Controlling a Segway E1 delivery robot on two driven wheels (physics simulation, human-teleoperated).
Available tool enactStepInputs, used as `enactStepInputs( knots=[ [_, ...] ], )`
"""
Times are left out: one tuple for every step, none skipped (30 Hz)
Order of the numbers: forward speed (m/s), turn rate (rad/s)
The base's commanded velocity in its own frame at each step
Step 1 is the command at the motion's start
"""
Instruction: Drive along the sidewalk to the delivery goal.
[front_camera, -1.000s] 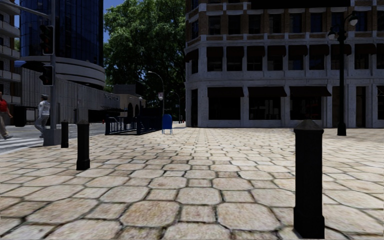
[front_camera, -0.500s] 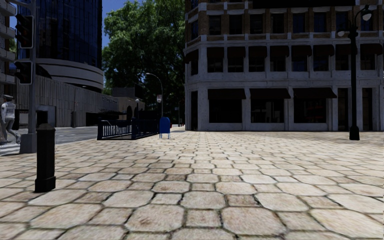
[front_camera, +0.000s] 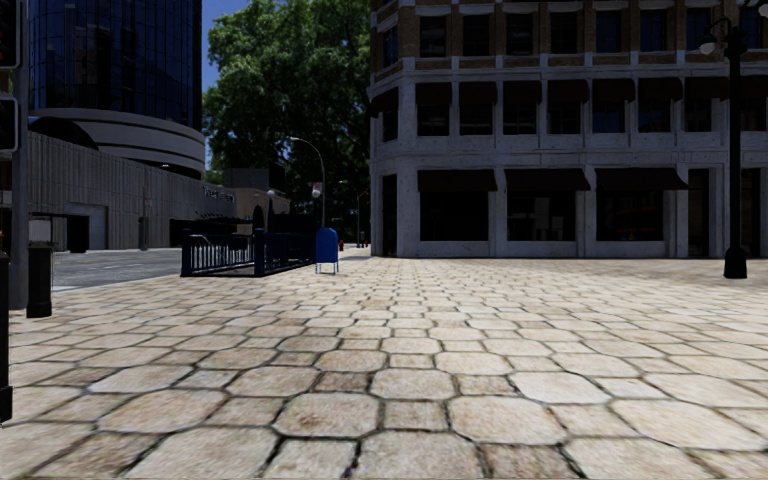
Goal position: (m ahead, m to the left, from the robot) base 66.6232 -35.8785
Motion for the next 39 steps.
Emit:
enactStepInputs(
  knots=[
    [2.00,0.00],
    [2.00,0.00],
    [2.00,0.00],
    [2.00,0.00],
    [2.00,0.00],
    [2.00,0.00],
    [2.00,0.00],
    [2.00,0.00],
    [2.00,0.00],
    [2.00,0.00],
    [2.00,0.00],
    [2.00,0.00],
    [2.00,0.00],
    [2.00,0.00],
    [2.00,0.00],
    [2.00,0.00],
    [2.00,0.00],
    [2.00,0.00],
    [2.00,0.00],
    [2.00,0.00],
    [2.00,0.00],
    [2.00,0.00],
    [2.00,0.00],
    [2.00,0.00],
    [2.00,0.00],
    [2.00,0.00],
    [2.00,0.00],
    [2.00,0.00],
    [2.00,0.00],
    [2.00,0.00],
    [2.00,0.00],
    [2.00,0.00],
    [2.00,0.00],
    [2.00,0.00],
    [2.00,0.00],
    [2.00,0.00],
    [2.00,0.00],
    [2.00,0.00],
    [2.00,0.00]
  ],
)
